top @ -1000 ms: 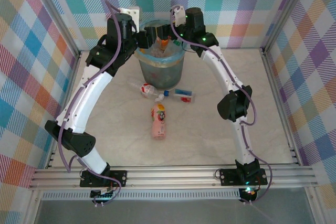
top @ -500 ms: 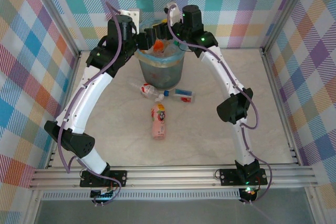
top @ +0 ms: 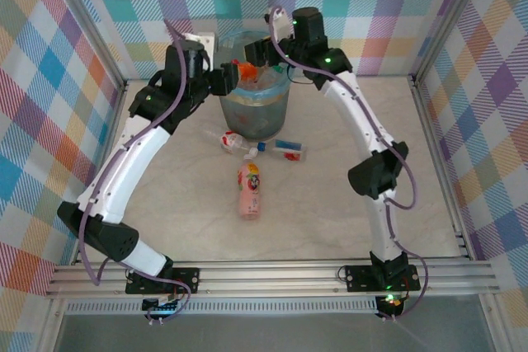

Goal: Put the plastic bottles in the bin

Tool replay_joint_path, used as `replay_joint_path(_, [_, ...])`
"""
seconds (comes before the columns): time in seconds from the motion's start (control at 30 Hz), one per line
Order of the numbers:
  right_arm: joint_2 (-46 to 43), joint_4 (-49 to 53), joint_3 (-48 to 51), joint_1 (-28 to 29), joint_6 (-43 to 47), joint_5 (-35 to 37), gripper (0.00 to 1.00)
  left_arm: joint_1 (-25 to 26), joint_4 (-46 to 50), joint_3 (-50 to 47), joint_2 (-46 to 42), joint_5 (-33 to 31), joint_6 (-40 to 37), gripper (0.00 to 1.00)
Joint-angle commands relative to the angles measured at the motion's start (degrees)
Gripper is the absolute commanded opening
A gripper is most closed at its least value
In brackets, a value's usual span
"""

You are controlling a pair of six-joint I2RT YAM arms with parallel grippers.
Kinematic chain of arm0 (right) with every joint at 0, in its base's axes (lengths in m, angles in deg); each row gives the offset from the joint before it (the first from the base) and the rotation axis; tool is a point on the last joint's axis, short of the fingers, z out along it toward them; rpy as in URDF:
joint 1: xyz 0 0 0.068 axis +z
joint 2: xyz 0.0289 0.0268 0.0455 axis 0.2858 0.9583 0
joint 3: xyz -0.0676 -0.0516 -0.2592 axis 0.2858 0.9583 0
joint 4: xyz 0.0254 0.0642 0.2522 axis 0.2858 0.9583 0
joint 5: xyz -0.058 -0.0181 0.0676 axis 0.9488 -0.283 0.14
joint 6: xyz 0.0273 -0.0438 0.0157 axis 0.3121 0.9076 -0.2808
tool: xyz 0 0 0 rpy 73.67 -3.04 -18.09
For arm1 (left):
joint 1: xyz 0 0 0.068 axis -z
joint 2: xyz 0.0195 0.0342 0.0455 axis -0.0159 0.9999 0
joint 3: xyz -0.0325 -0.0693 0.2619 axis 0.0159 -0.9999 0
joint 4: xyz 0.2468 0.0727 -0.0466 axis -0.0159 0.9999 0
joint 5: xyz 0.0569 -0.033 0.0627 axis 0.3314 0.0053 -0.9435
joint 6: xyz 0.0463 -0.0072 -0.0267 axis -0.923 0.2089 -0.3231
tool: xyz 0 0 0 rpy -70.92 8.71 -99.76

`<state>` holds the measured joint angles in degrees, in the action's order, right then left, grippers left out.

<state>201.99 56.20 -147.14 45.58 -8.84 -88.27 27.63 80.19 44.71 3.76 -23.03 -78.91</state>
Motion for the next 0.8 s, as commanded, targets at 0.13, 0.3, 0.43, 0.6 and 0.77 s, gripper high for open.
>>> replay_joint_path(0.13, [-25.1, -5.5, 27.8, 0.4, 1.4, 5.5, 0.79, 0.6, 7.7, -16.3, -6.2, 6.6, 10.3, 0.67])
replay_joint_path(0.3, [-37.5, -13.9, 49.7, 0.4, -0.2, 5.8, 0.8, 4.7, 7.0, -25.9, -4.9, 9.4, 13.7, 0.71])
replay_joint_path(0.43, [-42.3, -14.9, 57.5, 0.4, -1.1, 6.6, 0.82, 7.0, 5.5, -30.8, -2.4, 10.7, 14.8, 0.74])
replay_joint_path(0.6, [-44.9, -14.8, 61.5, 0.4, -1.5, 6.5, 0.83, 8.2, 1.9, -35.4, 0.8, 12.7, 15.7, 0.76])
replay_joint_path(0.77, [-46.5, -16.1, 63.9, 0.4, -2.5, 5.9, 0.84, 8.6, -1.5, -38.3, 4.6, 12.8, 16.0, 0.77])
